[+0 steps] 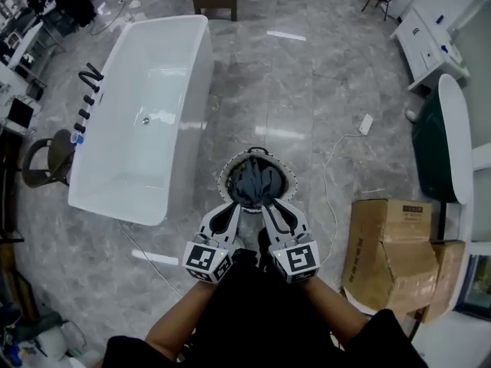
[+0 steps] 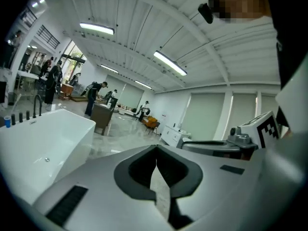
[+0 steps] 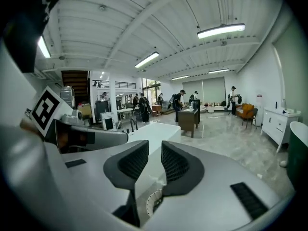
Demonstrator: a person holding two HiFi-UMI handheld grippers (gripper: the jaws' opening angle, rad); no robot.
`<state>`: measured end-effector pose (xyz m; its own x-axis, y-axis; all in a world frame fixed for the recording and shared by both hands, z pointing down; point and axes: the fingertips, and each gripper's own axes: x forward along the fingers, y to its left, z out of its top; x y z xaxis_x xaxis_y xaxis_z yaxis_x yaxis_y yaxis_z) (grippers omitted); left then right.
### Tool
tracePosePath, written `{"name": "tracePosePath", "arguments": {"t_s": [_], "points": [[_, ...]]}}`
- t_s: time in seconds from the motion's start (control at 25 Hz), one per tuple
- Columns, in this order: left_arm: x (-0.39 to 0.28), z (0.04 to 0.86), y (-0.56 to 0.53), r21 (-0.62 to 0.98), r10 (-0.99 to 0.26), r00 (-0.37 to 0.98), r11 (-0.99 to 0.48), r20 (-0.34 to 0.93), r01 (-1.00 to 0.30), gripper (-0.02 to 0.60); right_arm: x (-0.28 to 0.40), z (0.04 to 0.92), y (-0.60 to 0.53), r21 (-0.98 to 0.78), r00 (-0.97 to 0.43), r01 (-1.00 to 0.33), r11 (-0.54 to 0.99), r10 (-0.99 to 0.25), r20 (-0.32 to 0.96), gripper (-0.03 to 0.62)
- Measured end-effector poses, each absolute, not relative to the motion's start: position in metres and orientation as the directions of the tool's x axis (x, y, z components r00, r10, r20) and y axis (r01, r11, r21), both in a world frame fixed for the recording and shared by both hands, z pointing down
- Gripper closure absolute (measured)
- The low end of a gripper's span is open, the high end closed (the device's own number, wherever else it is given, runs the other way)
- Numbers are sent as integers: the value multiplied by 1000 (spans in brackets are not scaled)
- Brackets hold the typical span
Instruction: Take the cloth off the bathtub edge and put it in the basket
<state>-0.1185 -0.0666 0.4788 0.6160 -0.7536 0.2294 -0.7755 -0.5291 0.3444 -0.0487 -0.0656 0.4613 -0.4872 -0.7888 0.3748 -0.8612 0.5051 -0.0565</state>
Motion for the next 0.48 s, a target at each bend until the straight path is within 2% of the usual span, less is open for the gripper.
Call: {"name": "tracePosePath", "arguments": {"t_s": [0.24,0.48], "points": [[-93,449,-23,343,-682,705,-626,194,-700,569,-41,440,-21,-93,-437,-896,435,-821,368,513],[-89,417,-3,244,-784,596,-553,173,-797,569,-38,425,0,-103,-460,-884,457,-809,366,557]]}}
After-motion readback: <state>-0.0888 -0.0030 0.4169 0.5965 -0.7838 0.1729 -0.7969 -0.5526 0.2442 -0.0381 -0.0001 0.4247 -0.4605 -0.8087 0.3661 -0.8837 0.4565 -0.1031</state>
